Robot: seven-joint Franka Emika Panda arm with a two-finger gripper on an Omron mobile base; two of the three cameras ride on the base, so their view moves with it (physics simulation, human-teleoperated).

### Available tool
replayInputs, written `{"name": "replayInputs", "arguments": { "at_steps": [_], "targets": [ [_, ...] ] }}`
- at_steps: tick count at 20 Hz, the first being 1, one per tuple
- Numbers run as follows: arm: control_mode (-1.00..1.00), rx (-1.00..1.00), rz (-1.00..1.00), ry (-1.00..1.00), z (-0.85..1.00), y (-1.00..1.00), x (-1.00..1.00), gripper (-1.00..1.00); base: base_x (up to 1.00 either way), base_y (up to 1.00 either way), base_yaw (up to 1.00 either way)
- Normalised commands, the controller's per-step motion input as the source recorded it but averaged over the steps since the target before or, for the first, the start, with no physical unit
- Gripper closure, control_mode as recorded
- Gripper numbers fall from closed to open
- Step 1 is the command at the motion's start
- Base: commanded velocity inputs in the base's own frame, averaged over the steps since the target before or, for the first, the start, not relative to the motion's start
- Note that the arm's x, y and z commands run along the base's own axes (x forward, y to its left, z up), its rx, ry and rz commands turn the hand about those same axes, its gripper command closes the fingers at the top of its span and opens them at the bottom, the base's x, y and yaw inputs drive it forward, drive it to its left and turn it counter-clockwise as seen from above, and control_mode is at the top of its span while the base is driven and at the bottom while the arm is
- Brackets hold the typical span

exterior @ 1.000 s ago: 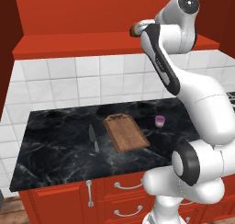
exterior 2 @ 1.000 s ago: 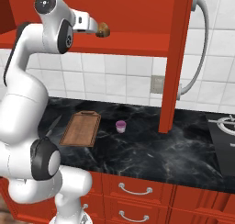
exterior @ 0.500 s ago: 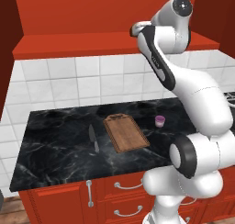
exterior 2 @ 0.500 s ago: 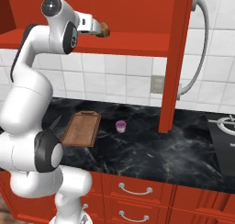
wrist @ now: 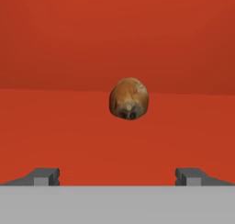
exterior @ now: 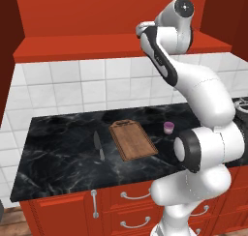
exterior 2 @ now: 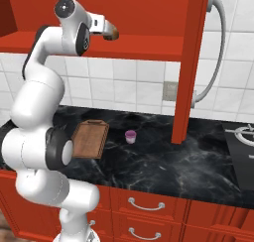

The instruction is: Pick the bread, place it on the cutting board, pick the jam, place it on the counter, and close the cabinet.

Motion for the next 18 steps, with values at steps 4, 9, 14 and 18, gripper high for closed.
{"name": "replayInputs", "arguments": {
  "at_steps": [4, 9, 14, 18],
  "targets": [
    [-1.00, 0.00, 0.00, 0.00, 0.00, 0.00, 0.42, -1.00, 0.00, 0.00, 0.00],
    [-1.00, 0.00, 0.00, 0.00, 0.00, 0.00, 0.37, -1.00, 0.00, 0.00, 0.00],
    [-1.00, 0.00, 0.00, 0.00, 0.00, 0.00, 0.31, -1.00, 0.00, 0.00, 0.00],
    [-1.00, 0.00, 0.00, 0.00, -0.08, 0.00, 0.20, -1.00, 0.00, 0.00, 0.00]
  ]
}}
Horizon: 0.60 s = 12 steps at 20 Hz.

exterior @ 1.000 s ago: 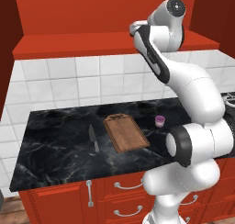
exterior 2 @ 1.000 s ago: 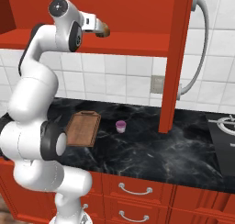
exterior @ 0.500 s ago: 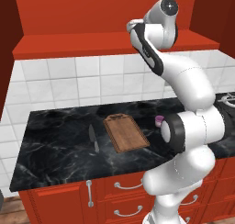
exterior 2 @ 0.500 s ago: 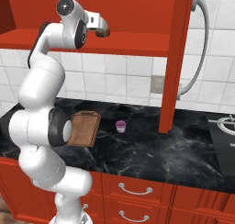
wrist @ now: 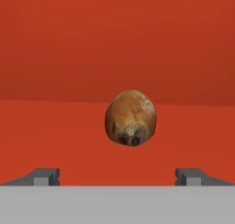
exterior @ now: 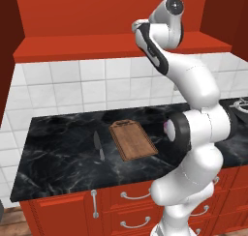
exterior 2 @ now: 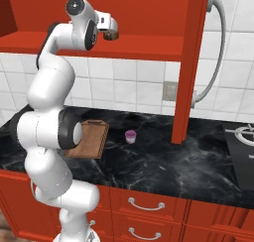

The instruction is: Pick the bread, place it on the cutting board, pick the jam, place it on the counter, and close the cabinet.

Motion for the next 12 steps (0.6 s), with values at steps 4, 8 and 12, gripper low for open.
{"name": "replayInputs", "arguments": {
  "at_steps": [4, 8, 12],
  "targets": [
    [-1.00, 0.00, 0.00, 0.00, -0.13, -0.01, 0.18, -1.00, 0.00, 0.00, 0.00],
    [-1.00, 0.00, 0.00, 0.00, -0.20, -0.05, 0.18, -1.00, 0.00, 0.00, 0.00],
    [-1.00, 0.00, 0.00, 0.00, -0.12, -0.08, 0.23, -1.00, 0.00, 0.00, 0.00]
  ]
}}
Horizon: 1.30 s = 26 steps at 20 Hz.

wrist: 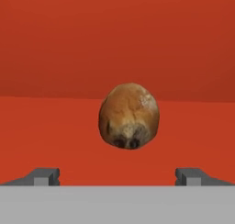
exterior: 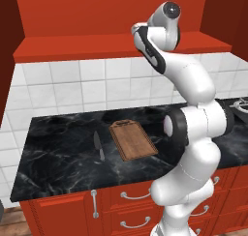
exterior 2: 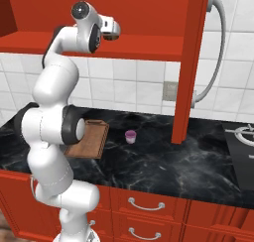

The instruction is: Pick the bread, place it on the cutting board, pick the jam, place it on the counter, and close the cabinet.

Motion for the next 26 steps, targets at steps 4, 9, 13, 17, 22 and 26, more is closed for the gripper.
{"name": "replayInputs", "arguments": {
  "at_steps": [4, 9, 13, 17, 22, 26],
  "targets": [
    [-1.00, 0.00, 0.00, 0.00, -0.01, -0.13, 0.32, -1.00, 0.00, 0.00, 0.00],
    [-1.00, 0.00, 0.00, 0.00, 0.00, -0.09, 0.29, -1.00, 0.00, 0.00, 0.00],
    [-1.00, 0.00, 0.00, 0.00, 0.00, 0.00, 0.28, -1.00, 0.00, 0.00, 0.00],
    [-1.00, 0.00, 0.00, 0.00, 0.00, 0.00, 0.28, -1.00, 0.00, 0.00, 0.00],
    [-1.00, 0.00, 0.00, 0.00, -0.01, 0.00, 0.30, -1.00, 0.00, 0.00, 0.00],
    [-1.00, 0.00, 0.00, 0.00, -0.04, 0.00, 0.31, -1.00, 0.00, 0.00, 0.00]
  ]
}}
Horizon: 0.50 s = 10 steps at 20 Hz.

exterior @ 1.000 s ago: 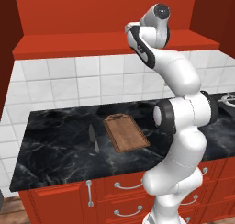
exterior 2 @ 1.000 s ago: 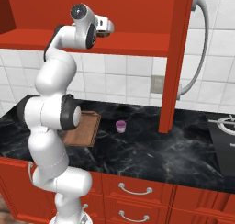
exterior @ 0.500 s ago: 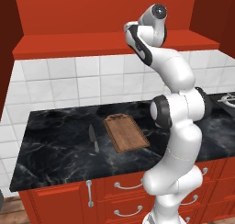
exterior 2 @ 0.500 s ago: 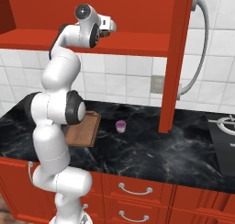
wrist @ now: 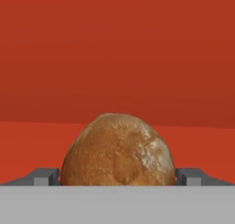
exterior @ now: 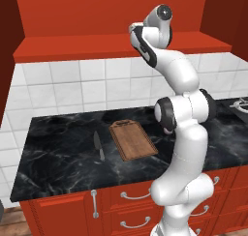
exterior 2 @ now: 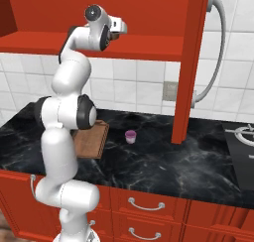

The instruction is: Pick the bread, place it on the cutting board, pick the jam, place it on the counter, and close the cabinet.

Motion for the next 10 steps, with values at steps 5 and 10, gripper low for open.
{"name": "replayInputs", "arguments": {
  "at_steps": [5, 10],
  "targets": [
    [-1.00, 0.00, 0.00, 0.00, -0.09, 0.00, 0.29, -1.00, 0.00, 0.00, 0.00],
    [-1.00, 0.00, 0.00, 0.00, -0.13, 0.00, 0.25, -1.00, 0.00, 0.00, 0.00]
  ]
}}
